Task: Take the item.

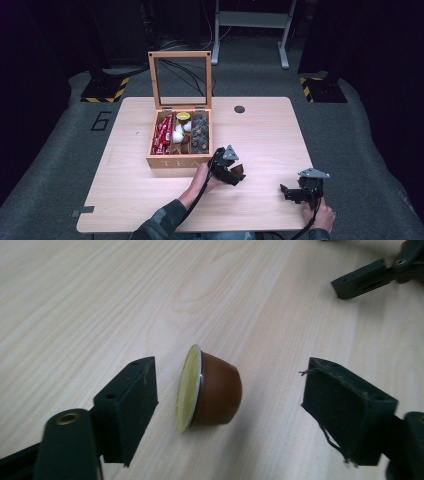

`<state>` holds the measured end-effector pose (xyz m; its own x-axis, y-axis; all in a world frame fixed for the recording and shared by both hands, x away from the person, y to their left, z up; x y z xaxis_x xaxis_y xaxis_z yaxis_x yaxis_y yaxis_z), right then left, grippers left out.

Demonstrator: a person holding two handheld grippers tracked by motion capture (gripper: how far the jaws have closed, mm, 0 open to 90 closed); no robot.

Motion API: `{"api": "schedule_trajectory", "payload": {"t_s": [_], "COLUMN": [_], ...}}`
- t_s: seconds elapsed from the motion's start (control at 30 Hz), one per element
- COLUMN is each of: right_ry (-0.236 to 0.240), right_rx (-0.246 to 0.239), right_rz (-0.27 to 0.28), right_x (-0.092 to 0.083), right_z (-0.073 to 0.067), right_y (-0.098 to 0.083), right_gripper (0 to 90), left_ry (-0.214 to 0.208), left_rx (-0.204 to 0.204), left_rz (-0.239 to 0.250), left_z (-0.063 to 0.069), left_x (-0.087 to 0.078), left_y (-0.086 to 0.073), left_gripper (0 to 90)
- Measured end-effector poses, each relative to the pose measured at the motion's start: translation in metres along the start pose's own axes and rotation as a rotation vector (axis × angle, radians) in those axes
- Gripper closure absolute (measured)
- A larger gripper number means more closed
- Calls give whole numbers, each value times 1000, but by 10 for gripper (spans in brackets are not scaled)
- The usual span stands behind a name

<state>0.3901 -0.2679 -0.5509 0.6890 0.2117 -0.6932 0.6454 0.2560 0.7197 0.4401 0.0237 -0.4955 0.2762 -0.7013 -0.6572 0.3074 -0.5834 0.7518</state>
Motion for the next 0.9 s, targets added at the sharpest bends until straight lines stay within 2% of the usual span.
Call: {"api": "schedule_trajectory", "payload": {"t_s": [0.13,0.23,0.37,0.7,0.9], "right_ry": [1,-1,1,1,-1], "right_rx": [0,1,0,0,1], "right_rz": [1,2,1,1,0], "right_x": [0,0,0,0,0], "right_z": [0,0,0,0,0], "right_y": [0,0,0,0,0], "right_gripper": [0,0,0,0,0], "left_ry": [0,-2,0,37,79], "left_rx": [11,28,20,3,-23], "left_rz": [20,25,48,76,88], "left_z": [7,10,13,12,5], "left_x": [-16,-27,-44,-89,-118], "left_y": [3,2,-3,-25,-43], "left_gripper": [151,145,132,105,95]}}
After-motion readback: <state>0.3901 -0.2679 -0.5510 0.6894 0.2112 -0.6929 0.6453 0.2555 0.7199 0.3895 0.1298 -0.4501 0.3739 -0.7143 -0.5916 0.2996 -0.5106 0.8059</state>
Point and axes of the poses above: each handheld gripper's, and its own axes: x roughly forward along the jaws, y roughly out of its top, z roughly to its right, the point moved 3 cm from there along x, roughly forward along the jaws, and after that the axes turned 3 degrees about -y, right-handed, at the moved point
